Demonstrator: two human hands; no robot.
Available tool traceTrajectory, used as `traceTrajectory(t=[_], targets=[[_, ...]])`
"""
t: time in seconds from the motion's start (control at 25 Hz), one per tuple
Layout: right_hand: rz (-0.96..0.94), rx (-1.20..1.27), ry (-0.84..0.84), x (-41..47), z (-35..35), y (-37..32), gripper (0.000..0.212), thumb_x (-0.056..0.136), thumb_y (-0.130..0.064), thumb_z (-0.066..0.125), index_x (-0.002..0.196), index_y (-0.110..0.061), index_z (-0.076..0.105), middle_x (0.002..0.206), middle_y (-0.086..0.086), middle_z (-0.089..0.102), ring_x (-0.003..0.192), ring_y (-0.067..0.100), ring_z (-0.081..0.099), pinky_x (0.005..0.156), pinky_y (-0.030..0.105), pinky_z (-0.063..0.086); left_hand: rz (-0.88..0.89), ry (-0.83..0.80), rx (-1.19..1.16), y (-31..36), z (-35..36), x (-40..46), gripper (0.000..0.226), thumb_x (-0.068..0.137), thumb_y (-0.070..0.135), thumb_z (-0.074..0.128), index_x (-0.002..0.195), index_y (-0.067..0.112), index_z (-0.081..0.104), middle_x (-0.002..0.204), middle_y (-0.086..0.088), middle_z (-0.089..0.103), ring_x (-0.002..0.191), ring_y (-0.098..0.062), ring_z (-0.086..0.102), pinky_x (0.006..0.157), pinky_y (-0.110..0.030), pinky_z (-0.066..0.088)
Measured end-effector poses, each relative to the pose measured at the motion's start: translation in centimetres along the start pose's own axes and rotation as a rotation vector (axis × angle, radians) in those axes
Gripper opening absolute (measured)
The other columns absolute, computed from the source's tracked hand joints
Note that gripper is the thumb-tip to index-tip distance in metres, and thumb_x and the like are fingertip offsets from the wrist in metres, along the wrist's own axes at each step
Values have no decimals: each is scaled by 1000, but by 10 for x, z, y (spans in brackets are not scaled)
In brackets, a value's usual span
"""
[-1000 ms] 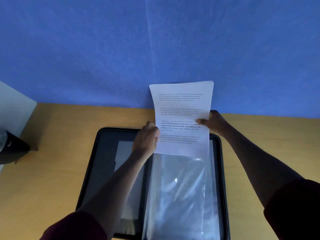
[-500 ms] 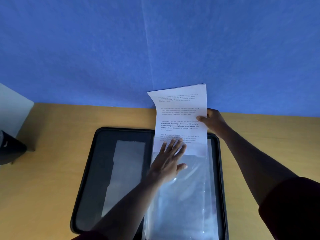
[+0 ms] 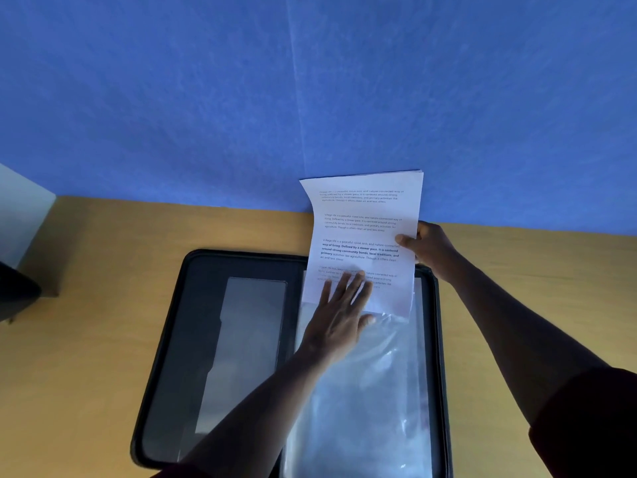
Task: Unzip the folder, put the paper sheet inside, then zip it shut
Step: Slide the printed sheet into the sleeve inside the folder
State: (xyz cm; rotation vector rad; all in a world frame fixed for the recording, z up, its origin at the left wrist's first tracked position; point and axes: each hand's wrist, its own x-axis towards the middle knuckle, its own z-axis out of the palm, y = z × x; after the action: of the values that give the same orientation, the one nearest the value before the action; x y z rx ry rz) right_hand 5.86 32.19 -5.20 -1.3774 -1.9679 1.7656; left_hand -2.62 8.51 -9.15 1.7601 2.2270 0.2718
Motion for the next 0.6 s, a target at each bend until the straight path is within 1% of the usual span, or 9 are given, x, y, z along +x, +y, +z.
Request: traceTrajectory(t=[0.04,0.08,0.12,0.2,0.28,0.36,0.44,0.52,0.6], targets=[[-5,-10,-3,0,-1,0,26,90,-12,65,116,-11,64,108,7,71,94,25,69,73,38,58,-1,51,-18,0,-1,5,55,100,36,39,150,13,34,156,-7,37,144,-29,32,117,-51,27],[-10,-17,-5,0,-2,1,26,90,-13,66,116,-11,64,108,6,71,95,24,69,75,40,58,3,96,-14,-2,-3,11,48,98,26,48,144,13,43,145,-6,48,134,-28,44,109,-49,37],[-13,-26,-9,1,-2,2,26,90,-13,66,116,-11,65,108,6,71,96,24,69,78,43,59,2,127,0,-3,-6,19,44,92,17,57,135,15,50,133,-4,55,122,-27,51,99,-45,42],[-10,-39,-10,3,-2,1,28,89,-15,68,117,-12,65,108,5,72,96,24,69,83,48,58,-22,162,23,-6,-13,33,33,81,12,70,112,18,62,108,-1,60,100,-26,58,83,-42,45],[-5,-13,6,5,-2,1,29,88,-16,69,116,-11,66,108,5,72,96,23,69,84,48,58,-13,162,25,-7,-19,44,20,76,14,77,91,19,65,89,-1,61,85,-26,59,76,-41,44],[-11,26,41,7,-2,-1,27,88,-16,69,115,-11,67,107,6,72,96,24,70,84,50,58,25,130,-12,-8,-24,50,10,80,18,75,85,18,66,83,-1,62,83,-27,58,78,-41,40],[-9,45,56,7,-2,-2,25,88,-16,69,113,-13,67,105,6,73,95,24,70,83,52,58,60,80,-59,-5,-28,54,2,87,21,69,87,19,68,85,0,64,88,-26,56,82,-41,35],[-2,51,50,5,-1,-1,25,89,-16,69,114,-13,67,105,6,73,95,24,70,82,51,58,71,50,-93,-2,-32,59,5,89,20,65,87,21,69,85,2,65,89,-24,56,83,-39,31],[8,69,51,1,0,-1,23,89,-14,68,112,-12,67,104,7,73,95,26,71,81,51,59,59,55,-102,-1,-32,61,9,90,17,63,84,22,68,83,5,65,86,-23,56,81,-37,29]])
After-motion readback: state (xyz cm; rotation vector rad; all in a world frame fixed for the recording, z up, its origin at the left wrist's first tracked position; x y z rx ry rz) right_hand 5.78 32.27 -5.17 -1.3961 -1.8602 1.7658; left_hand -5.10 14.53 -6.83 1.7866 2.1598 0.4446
